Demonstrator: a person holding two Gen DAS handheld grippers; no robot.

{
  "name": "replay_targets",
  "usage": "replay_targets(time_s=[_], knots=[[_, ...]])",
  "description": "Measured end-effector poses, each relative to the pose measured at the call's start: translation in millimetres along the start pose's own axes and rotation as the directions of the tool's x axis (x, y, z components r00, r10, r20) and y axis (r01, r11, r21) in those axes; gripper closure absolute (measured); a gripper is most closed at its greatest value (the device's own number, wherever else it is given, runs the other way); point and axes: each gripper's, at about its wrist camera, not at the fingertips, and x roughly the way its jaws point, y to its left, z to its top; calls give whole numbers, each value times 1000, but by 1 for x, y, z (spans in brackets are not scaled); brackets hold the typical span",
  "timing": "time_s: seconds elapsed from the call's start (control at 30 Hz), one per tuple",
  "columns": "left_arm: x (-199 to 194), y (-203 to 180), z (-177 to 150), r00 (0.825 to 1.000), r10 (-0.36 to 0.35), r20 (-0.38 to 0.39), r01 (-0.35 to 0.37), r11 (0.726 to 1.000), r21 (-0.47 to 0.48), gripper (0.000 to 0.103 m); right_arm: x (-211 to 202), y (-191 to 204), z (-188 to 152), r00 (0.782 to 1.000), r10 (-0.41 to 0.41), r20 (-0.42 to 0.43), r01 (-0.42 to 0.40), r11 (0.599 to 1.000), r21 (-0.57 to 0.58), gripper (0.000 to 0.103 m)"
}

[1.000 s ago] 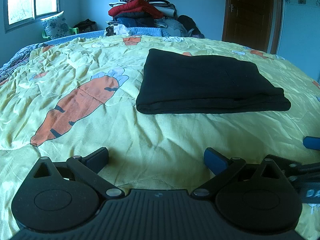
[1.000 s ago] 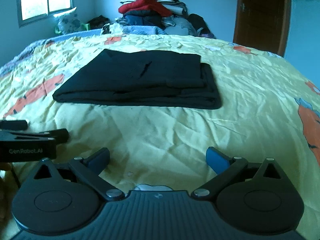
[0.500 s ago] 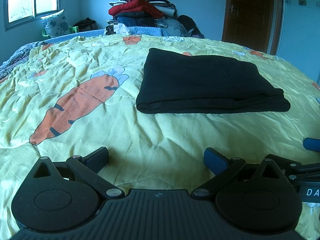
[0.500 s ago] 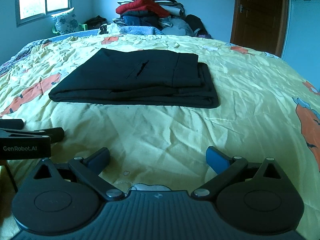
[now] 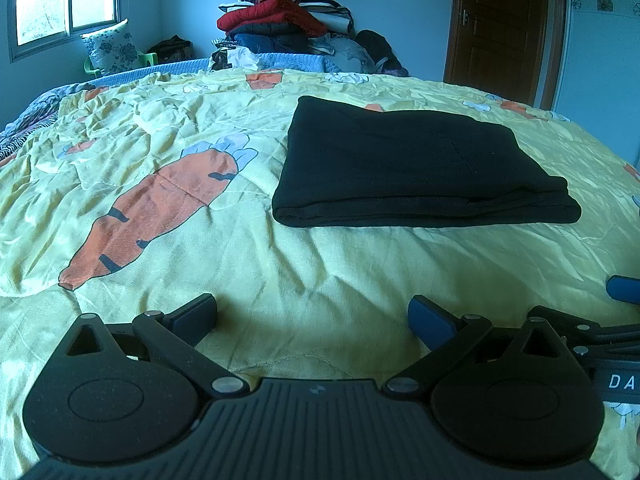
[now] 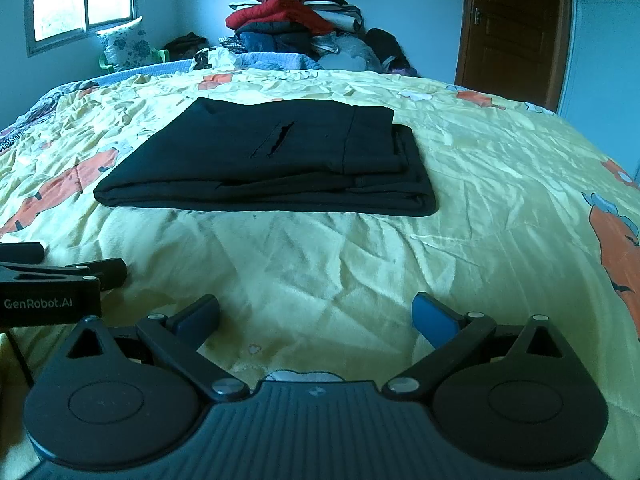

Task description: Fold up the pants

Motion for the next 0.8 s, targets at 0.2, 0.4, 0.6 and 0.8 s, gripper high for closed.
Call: replay_targets(time_s=[0.2,0.4,0.6,0.8], knots=[[0,0,0,1000,0,0,0,1000,0,0,0,0,0,1000,0,0,0,1000,-2,0],[0,0,0,1000,0,0,0,1000,0,0,-1,1,0,1000,0,0,0,1000,-3,0],[0,0,0,1000,0,0,0,1000,-1,0,-2,1,-1,1000,0,-1,0,1000,-5,0],[0,0,0,1000,0,0,0,1000,0,0,-2,1,-1,1000,1,0,-1,1000,-4,0]])
